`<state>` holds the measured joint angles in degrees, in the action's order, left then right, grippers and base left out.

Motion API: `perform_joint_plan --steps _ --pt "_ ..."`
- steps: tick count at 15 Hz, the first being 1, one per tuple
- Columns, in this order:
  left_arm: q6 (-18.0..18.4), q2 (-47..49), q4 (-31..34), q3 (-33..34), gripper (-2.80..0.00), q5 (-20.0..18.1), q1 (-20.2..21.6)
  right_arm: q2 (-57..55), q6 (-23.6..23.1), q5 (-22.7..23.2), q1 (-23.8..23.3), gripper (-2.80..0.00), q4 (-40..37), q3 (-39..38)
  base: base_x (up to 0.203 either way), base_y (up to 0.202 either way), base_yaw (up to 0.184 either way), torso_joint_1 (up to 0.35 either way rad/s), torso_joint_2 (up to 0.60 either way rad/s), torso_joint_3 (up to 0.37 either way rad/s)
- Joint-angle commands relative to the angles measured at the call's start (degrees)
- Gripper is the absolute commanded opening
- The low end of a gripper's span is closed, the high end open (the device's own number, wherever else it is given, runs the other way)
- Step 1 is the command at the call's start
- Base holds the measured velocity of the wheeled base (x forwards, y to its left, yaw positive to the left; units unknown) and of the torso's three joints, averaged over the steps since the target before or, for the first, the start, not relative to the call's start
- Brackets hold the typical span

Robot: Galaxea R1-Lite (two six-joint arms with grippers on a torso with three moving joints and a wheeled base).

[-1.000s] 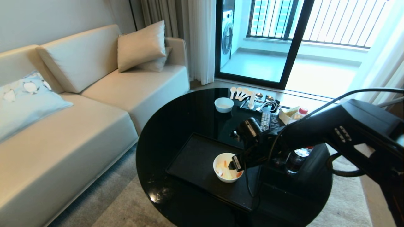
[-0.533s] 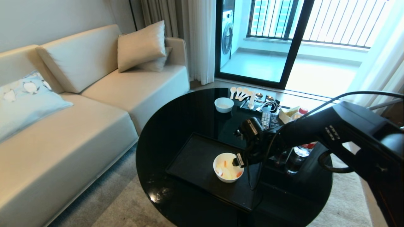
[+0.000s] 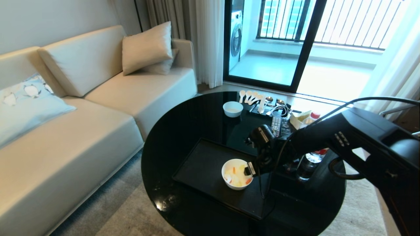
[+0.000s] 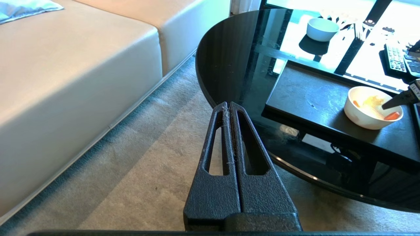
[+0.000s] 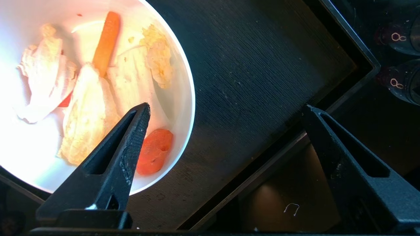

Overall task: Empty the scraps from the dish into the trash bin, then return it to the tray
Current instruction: Pick up the bowl with leftover food

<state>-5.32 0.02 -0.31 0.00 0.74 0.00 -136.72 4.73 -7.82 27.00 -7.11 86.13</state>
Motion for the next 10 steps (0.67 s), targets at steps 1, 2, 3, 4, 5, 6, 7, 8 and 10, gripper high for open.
perform_joint_plan --steps 1,2,3,4,5,6,7,8,10 --pt "0.0 0.0 0.0 0.0 -2.8 0.0 0.0 -0.5 0.1 -0.1 0.0 0.0 0.2 -0.2 0.0 0.0 0.0 0.0 0.0 0.0" --pt "0.0 0.0 0.0 0.0 -2.8 0.0 0.0 -0.5 0.1 -0.1 0.0 0.0 0.3 -0.1 0.0 0.0 0.0 0.0 0.0 0.0" --pt "0.0 0.0 0.0 0.0 -2.8 0.0 0.0 -0.6 0.1 0.0 0.0 0.0 0.3 0.0 0.0 0.0 0.0 0.0 0.0 0.0" --pt "0.0 0.0 0.0 0.0 -2.8 0.0 0.0 -0.8 0.1 0.0 0.1 0.0 0.4 0.1 0.0 0.0 0.0 0.0 0.0 0.0" --pt "0.0 0.0 0.0 0.0 -2.8 0.0 0.0 -0.9 0.1 0.0 0.1 0.0 0.4 0.2 0.0 0.0 0.0 0.0 0.0 0.0" --pt "0.0 0.0 0.0 0.0 -2.8 0.0 0.0 -1.1 0.1 0.0 0.1 0.0 0.4 0.3 0.0 0.0 0.0 0.0 0.0 0.0" --pt "0.0 0.0 0.0 0.0 -2.8 0.0 0.0 -1.2 0.1 0.0 0.1 0.0 0.5 0.3 0.0 0.0 0.0 0.0 0.0 0.0" --pt "0.0 0.0 0.0 0.0 -2.8 0.0 0.0 -1.4 0.1 0.0 0.1 -2.8 0.5 0.4 0.0 0.0 0.0 0.0 0.0 0.0" --pt "0.0 0.0 0.0 0.0 -2.8 0.0 0.0 -1.7 0.1 0.0 0.1 -2.8 0.3 0.4 0.0 0.0 0.0 0.0 0.0 0.0"
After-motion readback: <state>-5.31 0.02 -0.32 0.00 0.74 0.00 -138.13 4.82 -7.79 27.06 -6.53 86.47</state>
